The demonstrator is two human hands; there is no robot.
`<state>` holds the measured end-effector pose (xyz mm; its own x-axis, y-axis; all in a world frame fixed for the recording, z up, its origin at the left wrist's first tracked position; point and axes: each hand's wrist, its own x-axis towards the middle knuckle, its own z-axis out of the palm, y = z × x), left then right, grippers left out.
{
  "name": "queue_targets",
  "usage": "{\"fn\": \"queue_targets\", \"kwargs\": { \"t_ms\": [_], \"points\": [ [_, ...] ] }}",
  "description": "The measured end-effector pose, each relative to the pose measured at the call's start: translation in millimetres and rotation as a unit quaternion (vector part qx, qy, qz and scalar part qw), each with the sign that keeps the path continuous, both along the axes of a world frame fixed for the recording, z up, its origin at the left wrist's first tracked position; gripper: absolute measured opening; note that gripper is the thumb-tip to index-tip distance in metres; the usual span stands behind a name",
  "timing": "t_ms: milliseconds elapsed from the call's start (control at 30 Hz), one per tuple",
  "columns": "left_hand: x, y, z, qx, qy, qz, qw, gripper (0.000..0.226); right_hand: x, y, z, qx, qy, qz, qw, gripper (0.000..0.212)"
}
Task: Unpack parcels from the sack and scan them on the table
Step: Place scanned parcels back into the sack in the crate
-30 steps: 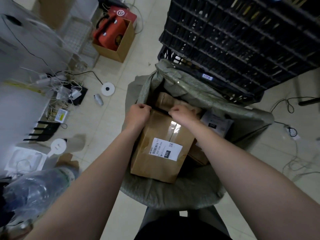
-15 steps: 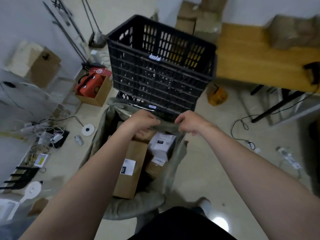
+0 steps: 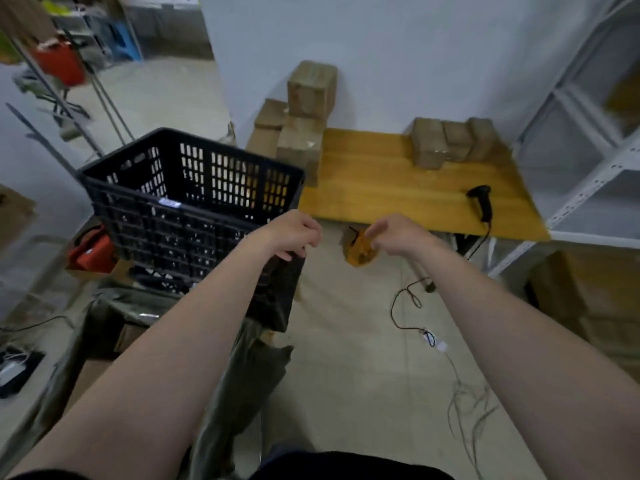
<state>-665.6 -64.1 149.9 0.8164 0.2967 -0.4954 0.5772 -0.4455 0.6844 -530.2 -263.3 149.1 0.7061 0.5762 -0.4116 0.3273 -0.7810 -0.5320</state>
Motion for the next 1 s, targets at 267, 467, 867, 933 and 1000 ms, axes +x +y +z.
{"fn": "queue_targets", "kwargs": {
  "t_ms": [267,467,867,933,1000],
  "points": [
    [130.1,18.2,6.5,0.005,-0.008,-0.024,1.000,0.016,113.2,16.0,17.0,0.014,-0.014,-0.043,0.999,0.016],
    [246.7,67.8,13.1,-0.003,0.000,-0.070,0.998,0.013,211.8,50.4,21.6,0.042,0.003,-0.114,0.993,0.012],
    [471.4,94.4,-20.9,-0.024,0.012,-0.145,0.989,0.007,403.8,83.6,-28.1,0.109,-0.080,-0.260,0.956,0.016],
    [506.8,94.3,-38.0,-0.025,0.022,-0.140,0.990,0.008,438.3,90.8,-45.1,0.114,-0.093,-0.281,0.948,0.019],
    [541.4,95.3,-52.9,-0.025,0.042,-0.149,0.988,0.016,477.7,95.0,-62.6,0.110,-0.093,-0.289,0.947,0.022]
  ]
}}
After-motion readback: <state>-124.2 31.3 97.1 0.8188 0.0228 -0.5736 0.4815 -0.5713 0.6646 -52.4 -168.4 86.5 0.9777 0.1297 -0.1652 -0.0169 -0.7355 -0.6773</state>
